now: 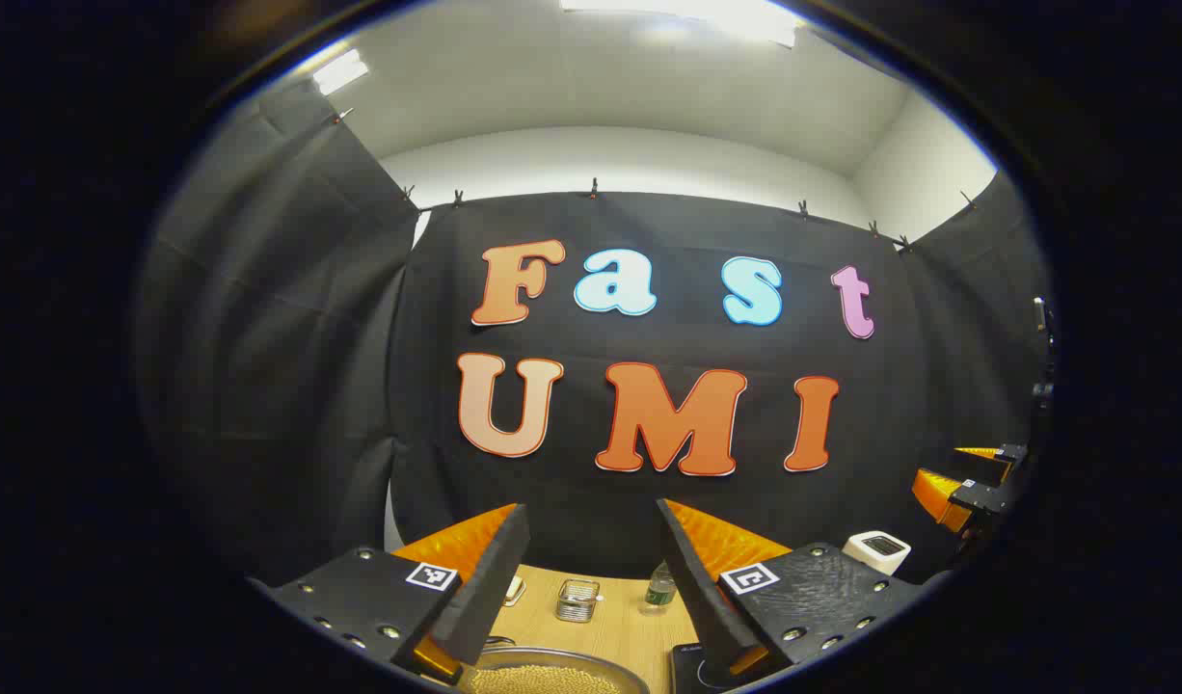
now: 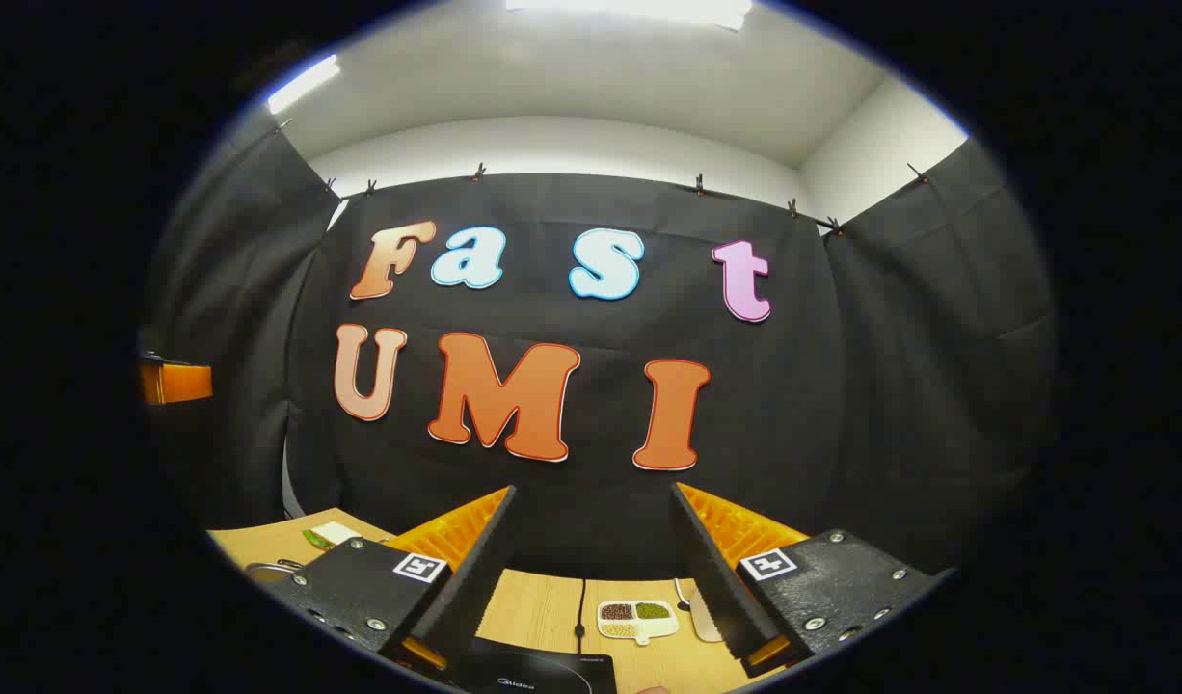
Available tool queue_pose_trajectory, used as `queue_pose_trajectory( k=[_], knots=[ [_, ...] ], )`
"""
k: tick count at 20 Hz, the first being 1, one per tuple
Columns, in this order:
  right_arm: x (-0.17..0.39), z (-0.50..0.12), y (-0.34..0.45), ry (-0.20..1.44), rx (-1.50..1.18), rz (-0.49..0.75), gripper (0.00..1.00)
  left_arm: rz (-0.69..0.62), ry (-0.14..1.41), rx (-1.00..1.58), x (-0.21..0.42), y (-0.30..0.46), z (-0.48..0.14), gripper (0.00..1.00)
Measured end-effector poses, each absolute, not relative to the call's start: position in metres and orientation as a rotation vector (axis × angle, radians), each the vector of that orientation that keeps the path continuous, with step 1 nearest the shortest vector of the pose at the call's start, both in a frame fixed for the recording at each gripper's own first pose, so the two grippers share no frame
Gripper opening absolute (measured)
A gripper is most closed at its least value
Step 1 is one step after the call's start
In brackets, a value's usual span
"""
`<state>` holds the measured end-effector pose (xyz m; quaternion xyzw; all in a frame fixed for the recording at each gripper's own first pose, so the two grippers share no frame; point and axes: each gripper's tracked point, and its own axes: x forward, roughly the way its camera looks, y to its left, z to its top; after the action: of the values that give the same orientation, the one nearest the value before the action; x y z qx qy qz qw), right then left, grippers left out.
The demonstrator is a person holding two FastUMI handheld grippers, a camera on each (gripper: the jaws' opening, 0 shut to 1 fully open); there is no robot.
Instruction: First push the handle of the pot to place it horizontally, then grasp the pot with both hands and set it on the induction cooktop.
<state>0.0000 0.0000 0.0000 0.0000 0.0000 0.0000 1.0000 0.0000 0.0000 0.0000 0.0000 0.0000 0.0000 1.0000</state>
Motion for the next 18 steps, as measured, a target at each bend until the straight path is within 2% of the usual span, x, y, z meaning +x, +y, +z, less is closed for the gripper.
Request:
queue_pose_trajectory(
  k=[1,14,18],
  knots=[
    [-0.003,0.0,-0.001,-0.002,-0.001,-0.001,0.97,-0.01,-0.003,0.003,-0.001,-0.003,0.001,0.83],
    [-0.022,0.004,-0.01,-0.018,-0.008,-0.026,0.95,-0.097,-0.061,0.019,-0.017,-0.037,0.017,0.83],
    [-0.023,0.005,-0.012,-0.024,-0.007,-0.033,0.95,-0.129,-0.036,0.03,-0.019,-0.047,0.006,0.83]
  ],
)
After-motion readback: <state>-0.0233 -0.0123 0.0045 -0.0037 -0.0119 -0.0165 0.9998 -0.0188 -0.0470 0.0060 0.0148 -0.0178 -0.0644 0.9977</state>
